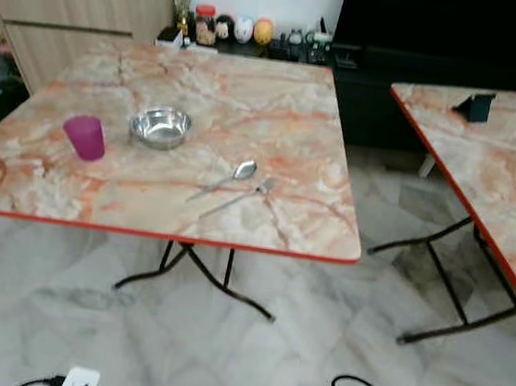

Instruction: Setting the table

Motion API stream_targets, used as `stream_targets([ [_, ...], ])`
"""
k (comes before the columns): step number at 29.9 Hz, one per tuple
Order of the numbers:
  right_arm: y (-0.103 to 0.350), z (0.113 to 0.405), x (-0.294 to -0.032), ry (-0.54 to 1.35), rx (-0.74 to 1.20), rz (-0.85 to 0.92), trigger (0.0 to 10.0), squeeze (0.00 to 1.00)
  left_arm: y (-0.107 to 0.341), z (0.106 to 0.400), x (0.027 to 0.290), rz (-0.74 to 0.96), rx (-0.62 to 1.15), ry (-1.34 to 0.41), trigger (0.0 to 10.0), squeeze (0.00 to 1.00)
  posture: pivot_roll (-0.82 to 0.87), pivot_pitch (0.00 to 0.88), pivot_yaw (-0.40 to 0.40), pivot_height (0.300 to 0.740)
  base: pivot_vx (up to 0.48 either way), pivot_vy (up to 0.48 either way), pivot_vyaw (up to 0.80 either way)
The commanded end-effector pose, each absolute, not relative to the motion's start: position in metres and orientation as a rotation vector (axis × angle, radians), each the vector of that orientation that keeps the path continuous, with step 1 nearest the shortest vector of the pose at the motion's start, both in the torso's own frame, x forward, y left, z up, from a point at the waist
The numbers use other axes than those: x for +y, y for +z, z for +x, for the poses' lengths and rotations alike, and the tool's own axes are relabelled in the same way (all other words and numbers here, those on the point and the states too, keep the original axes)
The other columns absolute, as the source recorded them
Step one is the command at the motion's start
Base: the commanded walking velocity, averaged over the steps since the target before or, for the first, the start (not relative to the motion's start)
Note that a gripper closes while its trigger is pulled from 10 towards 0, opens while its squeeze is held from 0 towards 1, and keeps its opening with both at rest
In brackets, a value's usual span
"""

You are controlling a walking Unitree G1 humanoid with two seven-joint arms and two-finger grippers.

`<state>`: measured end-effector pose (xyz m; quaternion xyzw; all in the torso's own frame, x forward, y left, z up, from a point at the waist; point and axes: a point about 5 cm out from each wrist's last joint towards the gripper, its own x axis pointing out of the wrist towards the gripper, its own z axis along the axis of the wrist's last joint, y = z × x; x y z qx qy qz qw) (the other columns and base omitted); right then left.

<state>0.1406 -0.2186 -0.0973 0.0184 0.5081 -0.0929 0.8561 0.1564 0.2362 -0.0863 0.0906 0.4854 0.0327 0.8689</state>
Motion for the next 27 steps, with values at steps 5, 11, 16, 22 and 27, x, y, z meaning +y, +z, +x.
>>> stream_targets([
  [5, -0.0964, 0.1452, -0.2144, -0.187, 1.055, 0.046, 10.0, 0.00, -0.0866, 0.1522, 0.2417, 0.200, 1.031, 0.071, 10.0, 0.00, 0.03, 0.000, 0.001, 0.740, 0.000, 0.377, 0.00],
  [11, -0.0960, 0.1461, -0.2147, -0.190, 1.050, 0.050, 10.0, 0.00, -0.0865, 0.1532, 0.2406, 0.195, 1.029, 0.073, 10.0, 0.00, 0.03, 0.000, -0.001, 0.740, 0.000, 0.377, 0.00],
  [16, -0.0953, 0.1473, -0.2157, -0.191, 1.048, 0.048, 10.0, 0.00, -0.0864, 0.1543, 0.2396, 0.187, 1.025, 0.079, 10.0, 0.00, 0.04, 0.000, -0.013, 0.740, 0.000, 0.376, 0.00],
  [22, -0.0948, 0.1486, -0.2161, -0.192, 1.045, 0.050, 10.0, 0.00, -0.0862, 0.1539, 0.2411, 0.187, 1.027, 0.087, 10.0, 0.00, 0.04, 0.000, -0.018, 0.740, 0.000, 0.362, 0.00],
  [27, -0.0946, 0.1489, -0.2166, -0.189, 1.045, 0.048, 10.0, 0.00, -0.0862, 0.1538, 0.2415, 0.188, 1.027, 0.090, 10.0, 0.00, 0.05, 0.000, -0.025, 0.740, 0.000, 0.358, 0.00],
])
